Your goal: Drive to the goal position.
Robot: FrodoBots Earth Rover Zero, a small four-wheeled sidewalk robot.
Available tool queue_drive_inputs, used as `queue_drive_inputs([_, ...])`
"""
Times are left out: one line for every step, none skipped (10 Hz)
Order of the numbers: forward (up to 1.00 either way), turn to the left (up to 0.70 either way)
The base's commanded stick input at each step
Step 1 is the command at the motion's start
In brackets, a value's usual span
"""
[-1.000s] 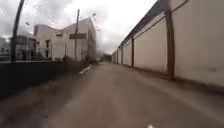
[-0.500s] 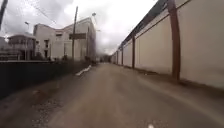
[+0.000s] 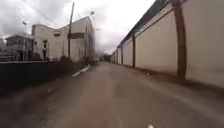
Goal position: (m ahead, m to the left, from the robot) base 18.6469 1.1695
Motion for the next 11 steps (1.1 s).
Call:
queue_drive_inputs([0.70,0.00])
queue_drive_inputs([0.70,0.00])
queue_drive_inputs([0.70,0.00])
queue_drive_inputs([0.70,0.00])
queue_drive_inputs([0.70,0.00])
queue_drive_inputs([0.70,0.00])
queue_drive_inputs([0.70,0.00])
queue_drive_inputs([0.70,0.00])
queue_drive_inputs([0.70,0.00])
queue_drive_inputs([0.70,0.00])
queue_drive_inputs([0.70,0.00])
